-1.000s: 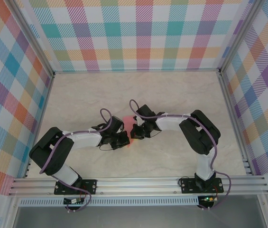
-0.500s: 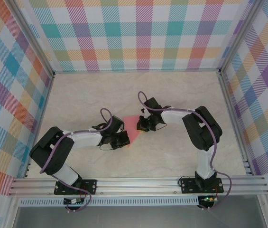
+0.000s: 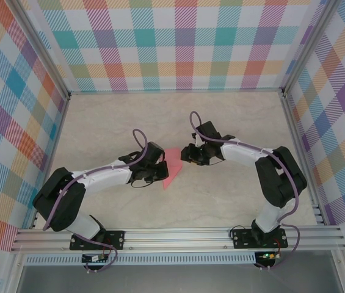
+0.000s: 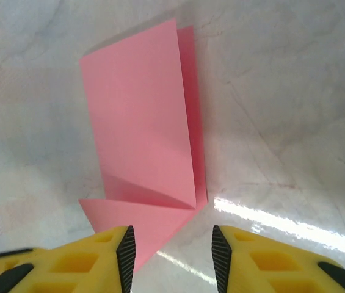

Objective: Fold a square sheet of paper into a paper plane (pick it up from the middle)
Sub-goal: Third fold the triangle at the center of the table, then fourth fold the wing at the center of the table.

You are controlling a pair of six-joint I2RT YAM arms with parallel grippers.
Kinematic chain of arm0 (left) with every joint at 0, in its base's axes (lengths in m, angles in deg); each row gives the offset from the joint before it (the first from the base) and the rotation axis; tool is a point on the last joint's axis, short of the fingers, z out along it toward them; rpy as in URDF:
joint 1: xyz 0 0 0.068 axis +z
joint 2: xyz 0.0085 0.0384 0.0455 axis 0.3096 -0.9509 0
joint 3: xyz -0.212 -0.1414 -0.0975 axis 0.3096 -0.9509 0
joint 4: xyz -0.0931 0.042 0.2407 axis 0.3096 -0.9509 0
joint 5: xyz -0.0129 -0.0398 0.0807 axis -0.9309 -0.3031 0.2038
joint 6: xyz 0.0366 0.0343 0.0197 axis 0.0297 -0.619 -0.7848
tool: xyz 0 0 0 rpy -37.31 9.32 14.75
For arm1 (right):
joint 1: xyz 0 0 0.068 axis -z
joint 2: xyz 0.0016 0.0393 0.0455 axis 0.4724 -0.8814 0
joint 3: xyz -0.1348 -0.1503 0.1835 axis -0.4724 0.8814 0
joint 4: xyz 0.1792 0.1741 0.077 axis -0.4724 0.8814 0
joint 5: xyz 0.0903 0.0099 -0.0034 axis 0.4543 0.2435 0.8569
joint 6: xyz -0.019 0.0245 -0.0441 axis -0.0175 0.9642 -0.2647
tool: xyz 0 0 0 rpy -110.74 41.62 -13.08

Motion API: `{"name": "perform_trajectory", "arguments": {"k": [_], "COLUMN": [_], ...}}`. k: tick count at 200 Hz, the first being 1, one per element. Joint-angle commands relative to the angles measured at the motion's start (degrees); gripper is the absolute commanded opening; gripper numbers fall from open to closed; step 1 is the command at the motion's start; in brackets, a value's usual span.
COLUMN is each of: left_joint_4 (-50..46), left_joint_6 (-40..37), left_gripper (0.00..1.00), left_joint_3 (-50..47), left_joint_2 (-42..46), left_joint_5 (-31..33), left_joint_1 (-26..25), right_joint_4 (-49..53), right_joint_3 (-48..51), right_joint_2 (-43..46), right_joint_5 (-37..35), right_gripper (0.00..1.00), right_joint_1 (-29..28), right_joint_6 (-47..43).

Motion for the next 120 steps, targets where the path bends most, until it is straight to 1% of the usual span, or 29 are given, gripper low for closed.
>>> {"name": "perform_trajectory", "arguments": {"k": [1,29,60,99,120], "left_joint_4": [0.43,1.17,1.23,0.70,0.08], "left_joint_6": [0.48,2.21,2.86,3.12,2.68], "left_gripper": [0.07,0.04,0.03,0.03,0.03], "left_joint_3": [1.64,3.03,3.31,2.95,2.96], "left_joint_2": [-2.03,-5.89,-7.08,-6.52,-6.30], "left_joint_5": [4.10,6.21,7.72,8.18,8.24], "left_joint_1": [-0.48,-0.40,-0.41,-0.40,-0.43], "right_joint_4": [-0.82,-1.55,-3.44,-4.57,-5.03], "right_joint_3": [1.84,1.60,0.85,-0.16,-0.77], "right_joint_2": [0.35,-1.95,-4.77,-6.90,-8.16], "right_joint_5": [3.79,7.07,11.01,12.34,12.65], "right_gripper": [0.43,0.43,0.42,0.41,0.37], "right_joint_1": [0.02,-0.02,-0.01,-0.07,-0.27], "right_joint_6": [1.98,2.74,3.29,3.60,3.59]}}
